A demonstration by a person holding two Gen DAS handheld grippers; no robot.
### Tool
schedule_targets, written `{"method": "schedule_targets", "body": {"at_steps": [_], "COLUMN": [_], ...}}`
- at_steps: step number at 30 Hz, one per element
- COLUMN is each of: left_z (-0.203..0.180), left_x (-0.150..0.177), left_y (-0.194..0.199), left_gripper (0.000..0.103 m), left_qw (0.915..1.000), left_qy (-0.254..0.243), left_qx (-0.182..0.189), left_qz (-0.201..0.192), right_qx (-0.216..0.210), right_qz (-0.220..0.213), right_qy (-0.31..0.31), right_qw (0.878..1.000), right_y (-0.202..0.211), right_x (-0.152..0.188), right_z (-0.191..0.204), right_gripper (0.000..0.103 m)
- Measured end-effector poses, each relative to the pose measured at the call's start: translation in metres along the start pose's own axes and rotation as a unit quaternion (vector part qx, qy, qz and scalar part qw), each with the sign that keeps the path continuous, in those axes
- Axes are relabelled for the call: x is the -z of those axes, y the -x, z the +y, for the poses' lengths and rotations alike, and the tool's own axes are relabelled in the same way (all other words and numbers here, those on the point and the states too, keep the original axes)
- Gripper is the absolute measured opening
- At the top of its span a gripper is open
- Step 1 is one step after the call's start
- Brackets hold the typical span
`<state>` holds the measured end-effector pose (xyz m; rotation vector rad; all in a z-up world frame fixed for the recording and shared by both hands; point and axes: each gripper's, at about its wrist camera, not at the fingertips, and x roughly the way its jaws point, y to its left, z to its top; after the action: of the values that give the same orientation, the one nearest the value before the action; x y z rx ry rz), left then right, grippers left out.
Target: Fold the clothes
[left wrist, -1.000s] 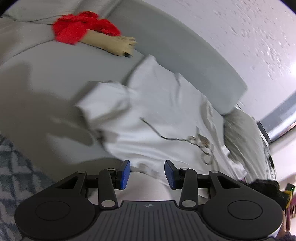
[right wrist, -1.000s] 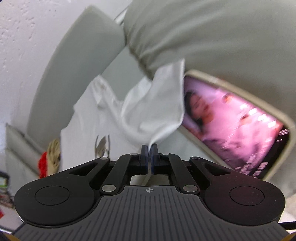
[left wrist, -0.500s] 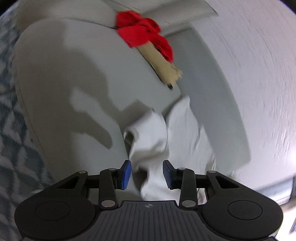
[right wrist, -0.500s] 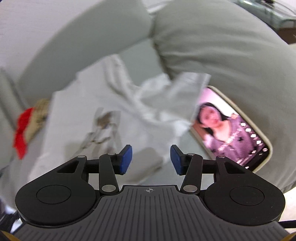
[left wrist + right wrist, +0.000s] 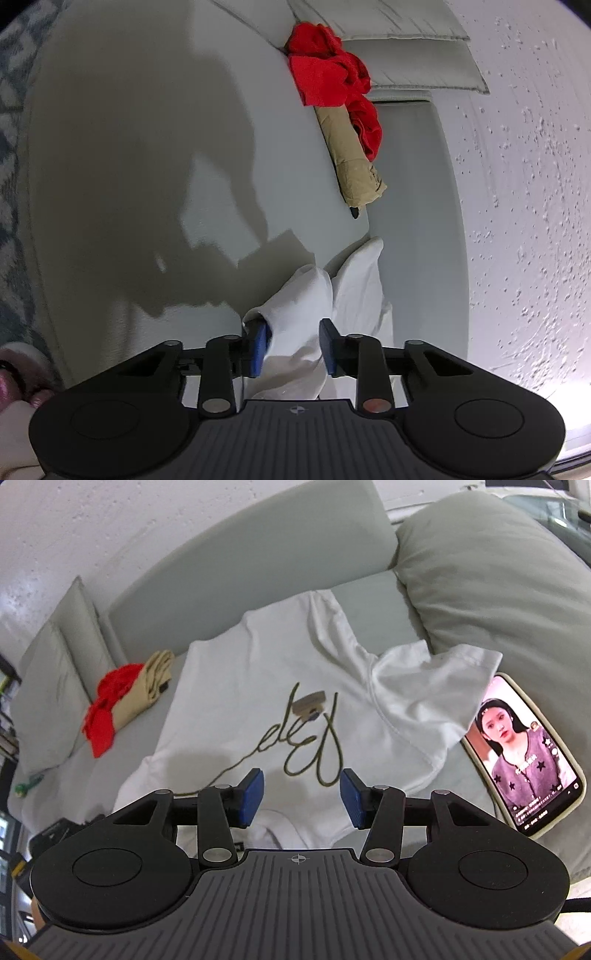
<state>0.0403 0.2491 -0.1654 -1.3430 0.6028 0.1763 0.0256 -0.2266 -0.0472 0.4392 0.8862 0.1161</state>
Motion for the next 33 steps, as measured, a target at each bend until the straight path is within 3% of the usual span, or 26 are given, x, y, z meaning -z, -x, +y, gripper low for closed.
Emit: {"method": "schedule_targets", "body": {"at_steps": [5,7,8,9,11,12,14,16,17,18,20,21,22,23,25,27,28,29,31,33], "left_z": [0.013,0.019,0.021,0.022,0.021,0.016,-0.008,-0.033,-0.045,-0.06,-0.087,-0.094,-0.095,-0.093,-0.077,-0.053,-0.039,-0.028,-0.012,-0.003], "left_x": [-0.007,-0.01,-0.012,-0.013,-0.016,-0.017,-0.014,-0.01,-0.009,-0.003,0.027,0.04,0.047,0.049,0.035,0.01,-0.001,-0.009,-0.021,-0.028], "left_y": [-0.014,-0.021,-0.024,-0.027,-0.029,-0.026,-0.008,0.011,0.021,0.03,0.04,0.04,0.036,0.03,0.017,0.01,0.011,0.014,0.019,0.018], "left_gripper": [0.027,0.036,0.036,0.035,0.015,0.0,0.0,0.0,0.0,0.0,0.0,0.0,0.0,0.001,0.011,0.014,0.017,0.017,0.03,0.043], "left_qw": [0.9991,0.9977,0.9967,0.9955,0.9929,0.9936,0.996,0.9858,0.9761,0.9591,0.8936,0.8623,0.8473,0.8424,0.8748,0.9214,0.9427,0.9584,0.9787,0.9893], "left_qy": [0.035,0.054,0.063,0.071,0.083,0.07,-0.03,-0.129,-0.178,-0.242,-0.408,-0.467,-0.497,-0.509,-0.46,-0.363,-0.31,-0.265,-0.194,-0.142], "left_qx": [0.024,0.041,0.052,0.063,0.085,0.088,0.061,0.033,0.019,0.005,-0.021,-0.034,-0.048,-0.064,-0.103,-0.126,-0.115,-0.098,-0.062,-0.031], "left_qz": [-0.006,-0.007,-0.006,-0.006,-0.007,-0.015,-0.059,-0.102,-0.123,-0.147,-0.186,-0.192,-0.181,-0.164,-0.112,-0.06,-0.046,-0.038,-0.027,-0.016], "right_qx": [0.006,0.007,0.007,0.008,0.009,0.008,0.007,0.005,0.005,0.005,0.005,0.005,0.004,0.003,0.001,0.0,-0.001,-0.001,-0.001,0.0], "right_qz": [0.005,0.007,0.008,0.009,0.013,0.013,0.016,0.017,0.018,0.018,0.023,0.026,0.028,0.031,0.039,0.045,0.047,0.048,0.051,0.055], "right_qy": [0.003,0.005,0.006,0.007,0.009,0.01,0.017,0.023,0.026,0.028,0.028,0.027,0.026,0.025,0.023,0.02,0.018,0.016,0.011,0.004], "right_qw": [1.0,1.0,1.0,1.0,1.0,1.0,1.0,1.0,0.999,0.999,0.999,0.999,0.999,0.999,0.999,0.999,0.999,0.999,0.999,0.999], "right_y": [-0.001,-0.002,-0.002,-0.003,-0.004,-0.004,-0.005,-0.005,-0.005,-0.006,-0.008,-0.009,-0.011,-0.012,-0.014,-0.014,-0.014,-0.013,-0.014,-0.015], "right_x": [0.003,0.004,0.005,0.005,0.007,0.008,0.01,0.011,0.012,0.012,0.013,0.013,0.013,0.014,0.014,0.015,0.016,0.016,0.016,0.017], "right_z": [-0.002,-0.001,-0.001,0.0,0.002,0.003,0.005,0.008,0.009,0.009,0.008,0.007,0.007,0.006,0.005,0.003,0.002,0.0,-0.003,-0.005], "right_gripper": [0.052,0.052,0.052,0.052,0.052,0.052,0.052,0.052,0.052,0.052,0.052,0.052,0.052,0.052,0.052,0.052,0.052,0.053,0.053,0.053]}}
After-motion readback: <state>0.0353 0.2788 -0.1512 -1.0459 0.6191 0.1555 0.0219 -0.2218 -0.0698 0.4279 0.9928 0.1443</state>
